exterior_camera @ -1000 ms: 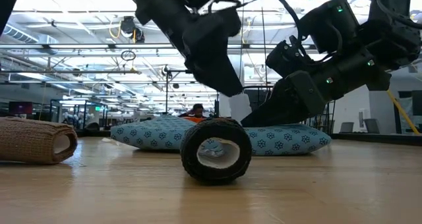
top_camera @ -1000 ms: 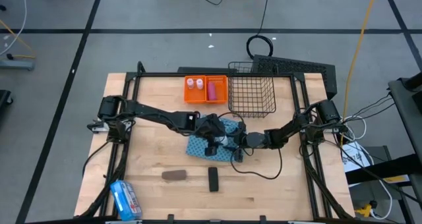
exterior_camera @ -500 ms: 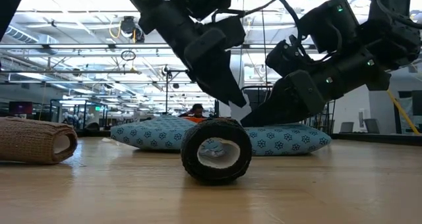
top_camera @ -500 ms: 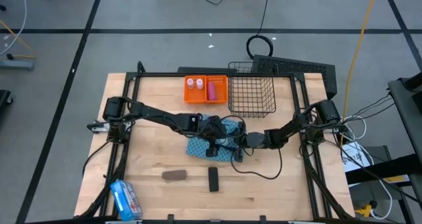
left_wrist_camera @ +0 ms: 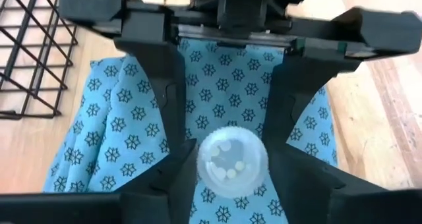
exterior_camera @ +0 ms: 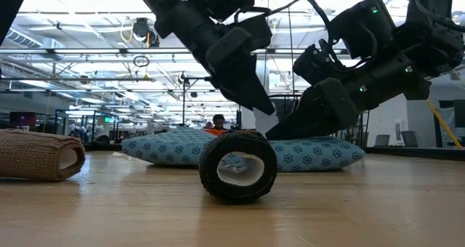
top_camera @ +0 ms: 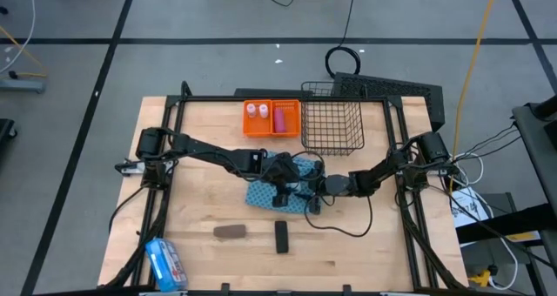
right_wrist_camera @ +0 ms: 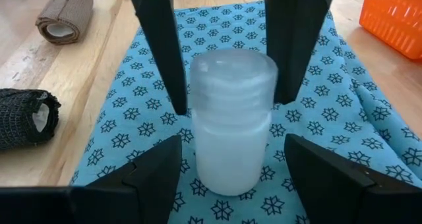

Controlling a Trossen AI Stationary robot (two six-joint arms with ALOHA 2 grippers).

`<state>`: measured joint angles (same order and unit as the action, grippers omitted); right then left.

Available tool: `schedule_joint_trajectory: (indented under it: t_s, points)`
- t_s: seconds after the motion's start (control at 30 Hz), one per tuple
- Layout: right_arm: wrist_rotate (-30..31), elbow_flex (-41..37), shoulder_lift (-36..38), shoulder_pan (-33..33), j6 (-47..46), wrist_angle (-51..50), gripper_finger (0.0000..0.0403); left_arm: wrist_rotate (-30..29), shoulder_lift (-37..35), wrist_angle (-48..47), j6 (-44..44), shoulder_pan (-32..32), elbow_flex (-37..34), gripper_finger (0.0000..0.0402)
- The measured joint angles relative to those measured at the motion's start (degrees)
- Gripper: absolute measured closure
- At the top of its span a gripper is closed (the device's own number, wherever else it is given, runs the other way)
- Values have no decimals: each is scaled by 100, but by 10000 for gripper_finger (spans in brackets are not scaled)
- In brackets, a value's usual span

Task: Pick & Place Medicine items
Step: Put the transparent pill bottle into the left orange basket

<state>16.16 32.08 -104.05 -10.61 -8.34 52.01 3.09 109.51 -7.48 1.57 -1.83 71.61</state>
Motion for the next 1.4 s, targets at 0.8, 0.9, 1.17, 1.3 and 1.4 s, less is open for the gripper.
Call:
schedule_joint_trajectory:
  t_s: [0.8,0.9,1.17,1.3,1.4]
  points:
    - [5,-4,0,2,0,-125,147,-1526,-3028,-1900,391,1291,-724,265]
    - [9,-5,0,4,0,-89,147,-1320,-3048,-1735,195,1950,-1080,265]
    - [13,-4,0,4,0,-25,147,-558,-2731,-426,-367,3138,-1878,265]
    - [14,-4,0,9,1,8,147,-559,-2463,-447,-420,3367,-1883,265]
    - [15,-4,0,15,0,4,147,-553,-2219,-381,-514,3388,-1884,265]
